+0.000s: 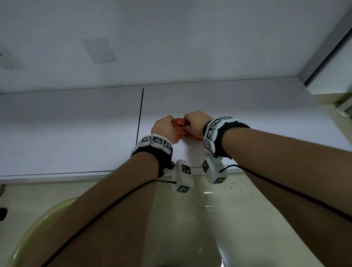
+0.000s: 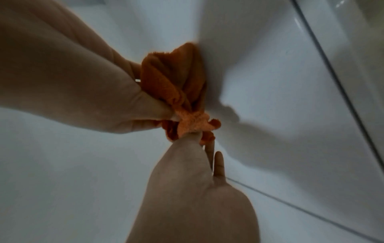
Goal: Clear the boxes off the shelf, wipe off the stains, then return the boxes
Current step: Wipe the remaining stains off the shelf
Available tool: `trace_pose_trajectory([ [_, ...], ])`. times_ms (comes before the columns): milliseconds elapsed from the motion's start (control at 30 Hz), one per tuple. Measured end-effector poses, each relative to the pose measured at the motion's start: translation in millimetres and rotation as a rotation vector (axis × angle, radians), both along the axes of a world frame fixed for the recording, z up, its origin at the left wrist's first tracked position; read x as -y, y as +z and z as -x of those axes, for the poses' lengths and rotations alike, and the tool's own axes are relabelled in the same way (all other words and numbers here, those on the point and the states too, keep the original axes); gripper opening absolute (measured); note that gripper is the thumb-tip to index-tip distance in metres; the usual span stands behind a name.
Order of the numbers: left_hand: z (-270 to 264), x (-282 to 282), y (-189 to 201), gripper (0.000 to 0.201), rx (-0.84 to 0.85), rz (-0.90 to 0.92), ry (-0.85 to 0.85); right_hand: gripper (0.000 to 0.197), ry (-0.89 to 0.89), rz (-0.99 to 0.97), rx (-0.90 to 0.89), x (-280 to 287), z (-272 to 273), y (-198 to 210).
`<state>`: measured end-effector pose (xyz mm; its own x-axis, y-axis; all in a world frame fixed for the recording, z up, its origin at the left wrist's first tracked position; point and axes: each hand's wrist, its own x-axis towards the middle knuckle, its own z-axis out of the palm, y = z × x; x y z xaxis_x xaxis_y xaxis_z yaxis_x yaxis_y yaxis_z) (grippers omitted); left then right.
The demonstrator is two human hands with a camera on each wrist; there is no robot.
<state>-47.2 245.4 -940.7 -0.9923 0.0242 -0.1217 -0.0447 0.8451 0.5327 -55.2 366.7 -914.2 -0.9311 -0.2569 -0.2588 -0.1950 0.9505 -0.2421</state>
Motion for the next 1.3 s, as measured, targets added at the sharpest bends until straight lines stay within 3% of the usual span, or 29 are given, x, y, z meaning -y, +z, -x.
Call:
trace_pose_trajectory([
  [333, -68, 66, 121, 0.030, -0.089, 0.116, -0.188, 0.036, -0.041, 0.087, -0.012, 40, -96, 97],
  [600, -149, 118, 185, 0.033, -0.129, 0.062, -0.104, 0.034, -0.003, 0.123, -0.025, 85, -162, 170],
  [867, -221, 175, 254, 0.037, -0.201, 0.008, -0.019, 0.028, -0.058, 0.179, -0.082, 130, -231, 214],
  [1100, -283, 222, 286, 0.039, -0.287, -0.084, 0.089, 0.027, -0.074, 0.244, -0.127, 179, -291, 250],
  [1300, -333, 261, 299, 0.038, -0.313, -0.022, 0.107, 0.029, -0.048, 0.271, -0.121, 215, -336, 261],
])
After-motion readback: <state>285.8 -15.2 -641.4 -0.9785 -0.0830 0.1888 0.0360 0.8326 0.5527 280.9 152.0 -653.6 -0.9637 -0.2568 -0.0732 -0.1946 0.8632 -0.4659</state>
